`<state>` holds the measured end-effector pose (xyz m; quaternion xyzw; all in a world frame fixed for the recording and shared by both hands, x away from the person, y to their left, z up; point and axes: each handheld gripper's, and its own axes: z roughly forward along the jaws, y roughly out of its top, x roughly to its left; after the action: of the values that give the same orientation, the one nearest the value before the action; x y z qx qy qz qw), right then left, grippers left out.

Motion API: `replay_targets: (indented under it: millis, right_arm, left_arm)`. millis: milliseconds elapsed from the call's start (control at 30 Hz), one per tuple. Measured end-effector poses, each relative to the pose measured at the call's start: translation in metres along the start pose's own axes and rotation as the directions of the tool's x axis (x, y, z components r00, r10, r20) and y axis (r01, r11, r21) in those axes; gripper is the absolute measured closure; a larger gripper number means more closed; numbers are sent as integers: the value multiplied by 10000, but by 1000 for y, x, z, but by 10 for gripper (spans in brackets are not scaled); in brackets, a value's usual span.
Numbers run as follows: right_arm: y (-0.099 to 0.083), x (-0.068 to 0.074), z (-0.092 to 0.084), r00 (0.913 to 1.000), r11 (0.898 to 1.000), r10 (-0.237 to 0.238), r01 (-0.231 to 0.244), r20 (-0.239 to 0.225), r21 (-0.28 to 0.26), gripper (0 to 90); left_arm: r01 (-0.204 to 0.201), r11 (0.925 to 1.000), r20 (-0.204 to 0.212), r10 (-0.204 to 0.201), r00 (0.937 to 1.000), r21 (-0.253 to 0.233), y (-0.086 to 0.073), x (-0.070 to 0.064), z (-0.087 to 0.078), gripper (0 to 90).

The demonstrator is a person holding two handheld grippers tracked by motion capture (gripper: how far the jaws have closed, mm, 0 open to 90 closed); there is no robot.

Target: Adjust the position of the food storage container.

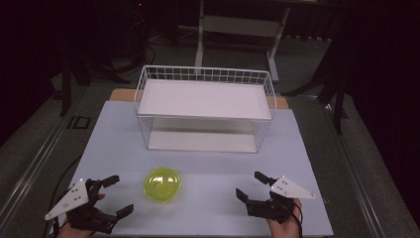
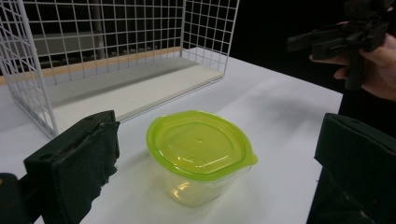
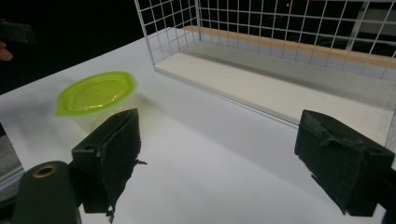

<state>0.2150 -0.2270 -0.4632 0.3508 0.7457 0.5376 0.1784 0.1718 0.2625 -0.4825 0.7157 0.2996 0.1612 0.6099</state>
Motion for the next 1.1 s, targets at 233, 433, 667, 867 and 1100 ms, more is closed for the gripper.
replay_targets:
  millis: [233,433,667,867,1100]
  right_arm:
    - [2,3,-4,9998,9994,-178,180,81,-294,144]
    - [6,9,-9,9987,9976,-498,503,124,-468,145]
    - [8,8,-8,9992,9976,-406,406,6,-555,145]
    - [9,9,-7,9993,9977,-380,377,-46,-571,145]
    - [9,11,-5,9990,9979,-395,384,-211,-528,146]
  left_arm:
    - [-100,9999,-41,100,9999,-119,1,0,-1,6]
    - [-26,9995,-64,24,10000,-304,5,-2,-3,6]
    - [348,9994,-17,-348,9994,21,17,-2,-6,6]
    - [143,9975,-608,-101,9981,698,21,-1,-1,118]
    - [521,9869,-1163,-344,9926,1529,11,11,6,500]
